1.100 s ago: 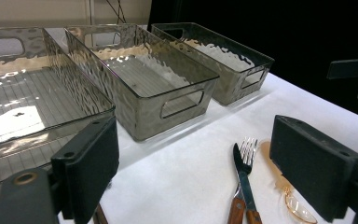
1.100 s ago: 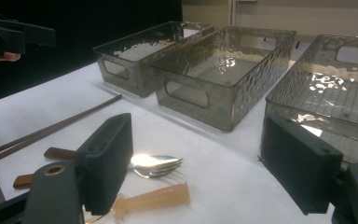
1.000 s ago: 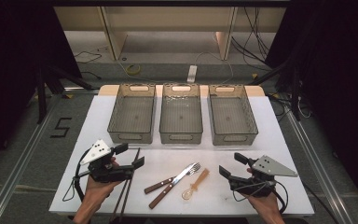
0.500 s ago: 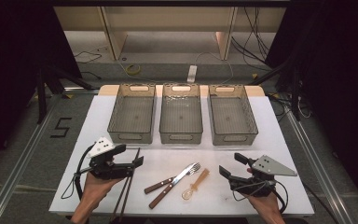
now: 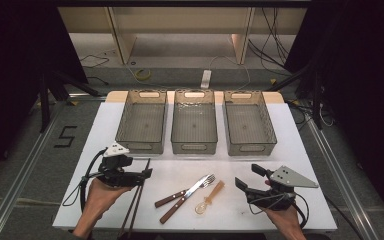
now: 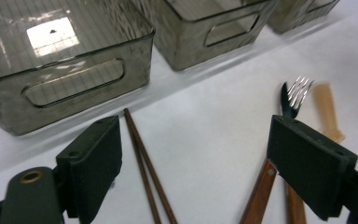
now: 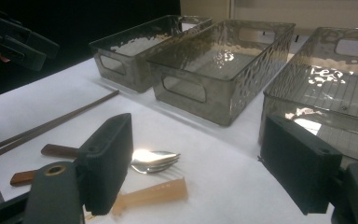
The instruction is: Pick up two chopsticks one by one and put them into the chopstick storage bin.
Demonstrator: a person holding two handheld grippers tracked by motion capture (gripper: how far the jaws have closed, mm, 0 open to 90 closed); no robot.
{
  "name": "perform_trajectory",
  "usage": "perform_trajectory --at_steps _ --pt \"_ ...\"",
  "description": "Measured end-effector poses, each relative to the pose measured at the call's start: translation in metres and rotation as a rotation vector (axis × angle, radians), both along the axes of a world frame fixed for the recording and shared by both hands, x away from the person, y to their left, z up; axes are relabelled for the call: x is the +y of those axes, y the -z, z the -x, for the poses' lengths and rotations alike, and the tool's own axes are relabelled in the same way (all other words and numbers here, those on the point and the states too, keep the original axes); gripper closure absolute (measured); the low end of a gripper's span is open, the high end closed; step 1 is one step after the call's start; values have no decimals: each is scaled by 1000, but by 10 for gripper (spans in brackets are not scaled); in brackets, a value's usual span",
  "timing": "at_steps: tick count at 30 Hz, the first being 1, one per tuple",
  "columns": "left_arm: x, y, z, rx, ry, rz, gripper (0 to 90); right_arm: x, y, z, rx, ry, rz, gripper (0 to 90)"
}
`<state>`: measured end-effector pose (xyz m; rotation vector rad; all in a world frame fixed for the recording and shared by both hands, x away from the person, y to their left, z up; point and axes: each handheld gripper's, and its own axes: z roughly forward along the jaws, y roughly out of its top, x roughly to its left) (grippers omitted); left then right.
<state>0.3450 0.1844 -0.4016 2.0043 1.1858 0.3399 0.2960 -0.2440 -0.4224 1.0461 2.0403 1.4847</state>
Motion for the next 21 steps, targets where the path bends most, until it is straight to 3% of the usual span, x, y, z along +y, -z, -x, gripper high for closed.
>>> perform_trajectory --at_steps 7,15,19,21 --pt "-2 -1 -7 56 1 -75 187 -1 0 -1 5 9 2 261" --pt "-1 10 -15 179 10 -171 196 -1 0 -2 19 -2 0 262" --pt "2 14 -14 206 20 -184 260 2 2 -2 29 -6 18 265" --pt "2 18 -13 232 27 -213 277 3 2 -2 33 -10 22 265"
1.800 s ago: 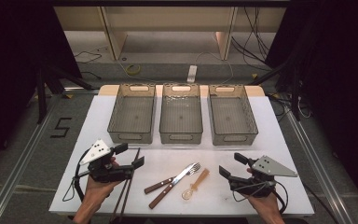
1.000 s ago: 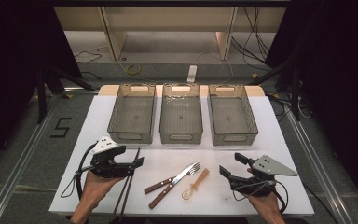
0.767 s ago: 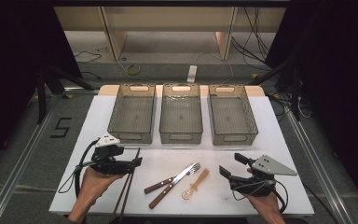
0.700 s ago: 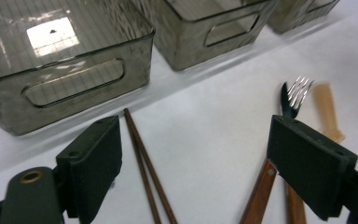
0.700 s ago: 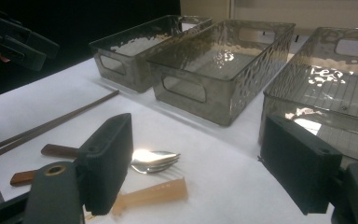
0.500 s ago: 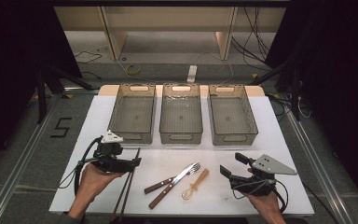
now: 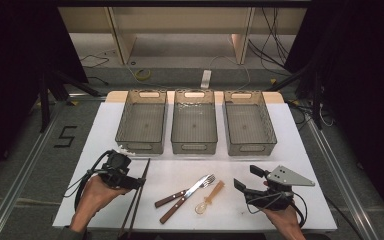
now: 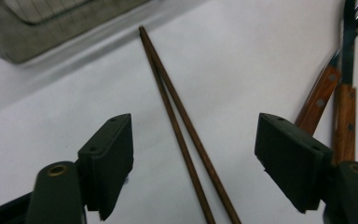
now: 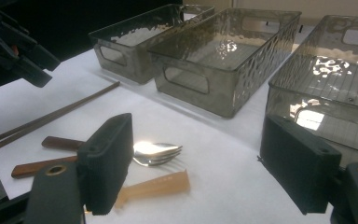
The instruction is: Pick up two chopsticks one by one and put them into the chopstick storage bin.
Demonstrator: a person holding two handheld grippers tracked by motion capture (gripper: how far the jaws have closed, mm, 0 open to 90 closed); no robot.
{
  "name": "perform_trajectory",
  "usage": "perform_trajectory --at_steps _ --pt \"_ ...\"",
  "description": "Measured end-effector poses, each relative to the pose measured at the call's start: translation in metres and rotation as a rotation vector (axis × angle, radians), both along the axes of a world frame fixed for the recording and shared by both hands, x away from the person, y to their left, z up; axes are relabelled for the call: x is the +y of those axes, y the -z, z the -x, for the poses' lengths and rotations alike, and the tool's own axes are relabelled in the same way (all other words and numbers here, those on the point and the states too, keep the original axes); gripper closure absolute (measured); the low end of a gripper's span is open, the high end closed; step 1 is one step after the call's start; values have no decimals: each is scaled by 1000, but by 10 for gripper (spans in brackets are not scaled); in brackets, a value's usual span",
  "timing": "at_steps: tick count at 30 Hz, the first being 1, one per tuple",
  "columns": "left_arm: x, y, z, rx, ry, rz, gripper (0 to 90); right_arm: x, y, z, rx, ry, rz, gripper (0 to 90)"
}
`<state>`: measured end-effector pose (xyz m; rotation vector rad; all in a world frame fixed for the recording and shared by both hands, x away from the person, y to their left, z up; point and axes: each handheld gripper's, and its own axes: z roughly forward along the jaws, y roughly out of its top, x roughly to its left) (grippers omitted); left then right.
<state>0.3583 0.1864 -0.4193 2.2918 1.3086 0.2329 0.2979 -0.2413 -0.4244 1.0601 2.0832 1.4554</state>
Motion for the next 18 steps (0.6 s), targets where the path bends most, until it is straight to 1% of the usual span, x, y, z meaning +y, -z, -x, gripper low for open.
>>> perform_trajectory --at_steps 2,4,5,6,8,9,12,14,16,18 --pt "1 3 0 21 3 -18 288 0 0 0 0 1 1 264" --pt "2 5 0 36 -1 -24 317 -1 0 0 2 3 -1 265" --pt "2 6 0 47 2 -34 340 -1 0 0 4 3 -1 265" --pt "2 8 0 58 5 -41 340 -1 0 0 4 3 -1 265" --pt "1 11 1 77 16 -53 371 0 0 0 4 3 3 265" --pt "1 13 1 82 23 -63 392 0 0 -1 4 2 4 265" --pt "0 18 1 114 34 -100 452 1 1 -1 8 -1 8 265" --pt "-1 22 2 131 37 -113 465 1 1 -1 7 -1 9 265" --pt "-1 23 3 148 44 -130 506 1 1 -1 9 -1 9 265" --pt "-1 25 4 155 42 -145 519 1 1 -1 9 -1 9 265"
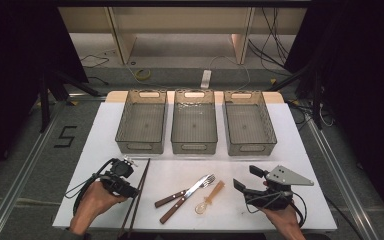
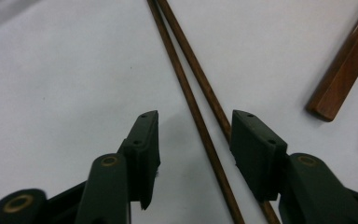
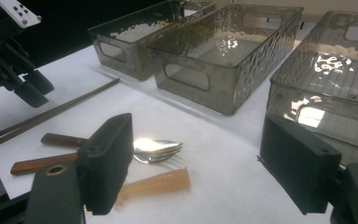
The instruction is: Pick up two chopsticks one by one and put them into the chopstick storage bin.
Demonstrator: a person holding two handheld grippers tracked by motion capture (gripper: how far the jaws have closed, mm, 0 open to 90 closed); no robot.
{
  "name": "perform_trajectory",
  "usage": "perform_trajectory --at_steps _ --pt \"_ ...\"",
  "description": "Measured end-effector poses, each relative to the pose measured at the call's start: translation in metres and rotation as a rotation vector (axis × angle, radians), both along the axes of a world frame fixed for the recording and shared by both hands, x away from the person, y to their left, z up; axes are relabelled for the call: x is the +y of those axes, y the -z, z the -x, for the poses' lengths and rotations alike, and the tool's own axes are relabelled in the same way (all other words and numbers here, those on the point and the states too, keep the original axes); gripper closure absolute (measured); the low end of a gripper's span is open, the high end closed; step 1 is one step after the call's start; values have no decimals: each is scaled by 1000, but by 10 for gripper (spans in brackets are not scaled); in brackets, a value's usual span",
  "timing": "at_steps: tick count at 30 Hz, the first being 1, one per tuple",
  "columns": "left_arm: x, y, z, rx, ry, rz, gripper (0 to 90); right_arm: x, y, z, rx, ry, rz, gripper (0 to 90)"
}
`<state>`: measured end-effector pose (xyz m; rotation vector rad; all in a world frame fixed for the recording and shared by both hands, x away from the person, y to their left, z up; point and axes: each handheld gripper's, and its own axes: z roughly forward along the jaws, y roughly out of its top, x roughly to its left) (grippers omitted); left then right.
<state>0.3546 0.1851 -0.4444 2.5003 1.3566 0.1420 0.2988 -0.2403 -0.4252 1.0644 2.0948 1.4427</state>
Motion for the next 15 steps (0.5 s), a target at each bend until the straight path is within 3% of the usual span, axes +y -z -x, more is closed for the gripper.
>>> perform_trajectory --at_steps 2,9,15 --pt "0 1 1 6 1 -17 534 0 0 0 2 -1 2 266" --pt "-3 7 3 46 8 -5 584 1 0 0 5 -4 4 266" --pt "-5 11 4 72 30 -25 636 2 0 0 10 -17 4 266"
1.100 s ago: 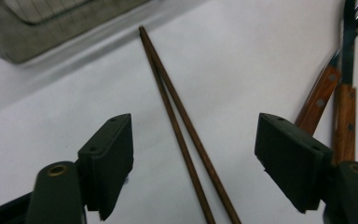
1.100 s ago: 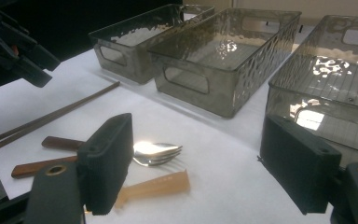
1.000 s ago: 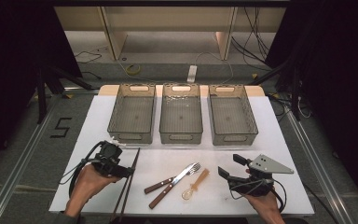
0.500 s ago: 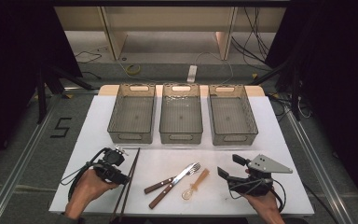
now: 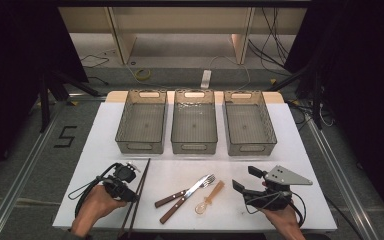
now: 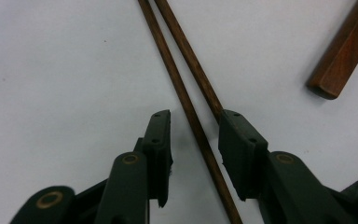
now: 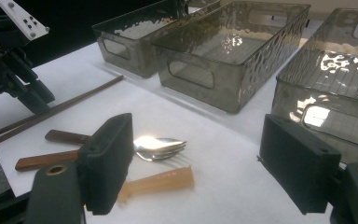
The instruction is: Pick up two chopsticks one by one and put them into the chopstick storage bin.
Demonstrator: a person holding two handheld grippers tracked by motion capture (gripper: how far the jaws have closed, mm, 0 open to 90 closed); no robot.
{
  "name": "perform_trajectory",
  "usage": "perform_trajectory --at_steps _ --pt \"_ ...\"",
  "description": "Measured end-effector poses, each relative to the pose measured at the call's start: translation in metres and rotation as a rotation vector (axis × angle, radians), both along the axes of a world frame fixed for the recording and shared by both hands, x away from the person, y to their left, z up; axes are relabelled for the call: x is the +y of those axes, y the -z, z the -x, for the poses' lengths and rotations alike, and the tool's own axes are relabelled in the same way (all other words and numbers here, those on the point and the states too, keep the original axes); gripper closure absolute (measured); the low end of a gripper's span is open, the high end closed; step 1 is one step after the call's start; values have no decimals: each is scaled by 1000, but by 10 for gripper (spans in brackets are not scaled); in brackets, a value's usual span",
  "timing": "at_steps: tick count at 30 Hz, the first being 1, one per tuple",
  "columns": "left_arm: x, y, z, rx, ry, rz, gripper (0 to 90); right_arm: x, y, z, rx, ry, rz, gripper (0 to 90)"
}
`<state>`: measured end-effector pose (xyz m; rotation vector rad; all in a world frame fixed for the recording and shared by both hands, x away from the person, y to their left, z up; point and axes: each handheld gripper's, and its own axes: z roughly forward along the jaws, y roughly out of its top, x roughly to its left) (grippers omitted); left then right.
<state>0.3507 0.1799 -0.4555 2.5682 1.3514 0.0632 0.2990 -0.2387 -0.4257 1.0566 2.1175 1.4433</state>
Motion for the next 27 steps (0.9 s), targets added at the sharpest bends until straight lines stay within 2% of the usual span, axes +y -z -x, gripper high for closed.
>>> perform_trajectory --at_steps 10,16,27 --pt "-5 4 1 -5 23 -11 710 0 1 0 2 2 9 268" --pt "-6 6 1 -16 30 -35 739 1 1 0 1 0 17 269" --pt "-4 6 0 -18 15 -25 775 2 1 0 2 -5 25 273"
